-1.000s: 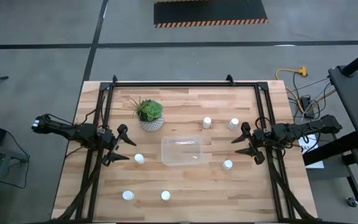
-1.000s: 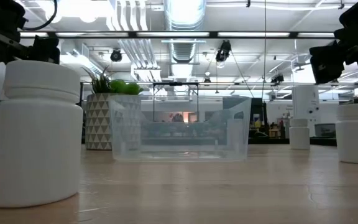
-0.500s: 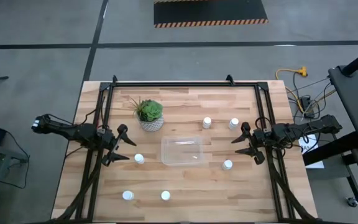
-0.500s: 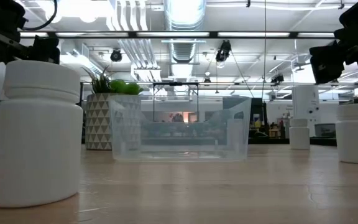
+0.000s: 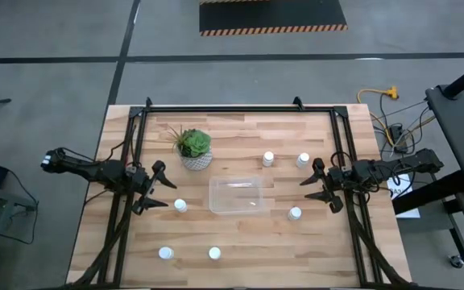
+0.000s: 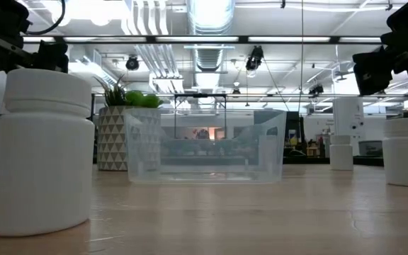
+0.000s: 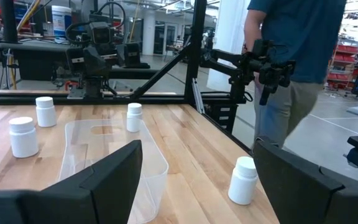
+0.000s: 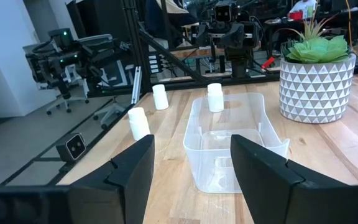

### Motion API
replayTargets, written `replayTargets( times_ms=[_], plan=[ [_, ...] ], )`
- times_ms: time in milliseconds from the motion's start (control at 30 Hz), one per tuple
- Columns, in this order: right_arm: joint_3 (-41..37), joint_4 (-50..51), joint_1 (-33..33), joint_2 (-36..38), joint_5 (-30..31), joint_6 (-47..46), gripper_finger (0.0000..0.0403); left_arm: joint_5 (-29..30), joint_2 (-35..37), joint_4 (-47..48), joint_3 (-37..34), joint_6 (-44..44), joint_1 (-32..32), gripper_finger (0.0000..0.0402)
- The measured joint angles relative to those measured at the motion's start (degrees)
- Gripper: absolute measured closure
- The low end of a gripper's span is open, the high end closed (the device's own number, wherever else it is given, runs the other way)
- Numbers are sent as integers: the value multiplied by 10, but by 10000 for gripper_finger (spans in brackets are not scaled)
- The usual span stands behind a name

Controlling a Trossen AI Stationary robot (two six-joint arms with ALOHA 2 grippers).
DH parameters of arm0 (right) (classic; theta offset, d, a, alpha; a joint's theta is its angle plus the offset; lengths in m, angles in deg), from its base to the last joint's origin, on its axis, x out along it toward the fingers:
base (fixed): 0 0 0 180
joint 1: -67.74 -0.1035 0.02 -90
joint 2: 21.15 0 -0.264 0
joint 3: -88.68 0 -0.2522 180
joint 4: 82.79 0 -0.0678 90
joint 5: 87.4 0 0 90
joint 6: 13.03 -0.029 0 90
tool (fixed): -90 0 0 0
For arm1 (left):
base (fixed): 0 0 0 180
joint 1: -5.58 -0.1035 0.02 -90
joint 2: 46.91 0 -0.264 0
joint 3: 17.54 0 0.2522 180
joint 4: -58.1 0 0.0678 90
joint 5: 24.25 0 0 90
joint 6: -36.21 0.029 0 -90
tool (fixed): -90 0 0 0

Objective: Pick and place pill bottles into a basket

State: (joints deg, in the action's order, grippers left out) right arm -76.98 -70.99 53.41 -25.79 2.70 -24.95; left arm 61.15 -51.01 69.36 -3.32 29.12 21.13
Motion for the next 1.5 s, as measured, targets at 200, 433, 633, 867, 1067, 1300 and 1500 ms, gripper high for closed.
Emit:
replayTargets(
  times_ms=[200,433,633,867,1067,1300,1500],
  plan=[
    [0,0,0,0,0,1,202,0,0,0,0,0,0,112],
    [0,0,0,0,0,0,202,-2,0,0,0,0,0,112],
    [0,0,0,0,0,-1,202,-3,0,0,0,0,0,112],
    [0,-5,0,0,0,-1,202,-3,0,0,0,0,0,112],
    [0,-123,0,-1,16,-96,202,-2,0,0,0,0,0,112],
    [0,-459,0,-13,224,-179,202,-2,0,0,0,0,0,112],
    [59,-713,0,-60,210,-92,202,-2,0,0,0,0,0,112]
  ],
)
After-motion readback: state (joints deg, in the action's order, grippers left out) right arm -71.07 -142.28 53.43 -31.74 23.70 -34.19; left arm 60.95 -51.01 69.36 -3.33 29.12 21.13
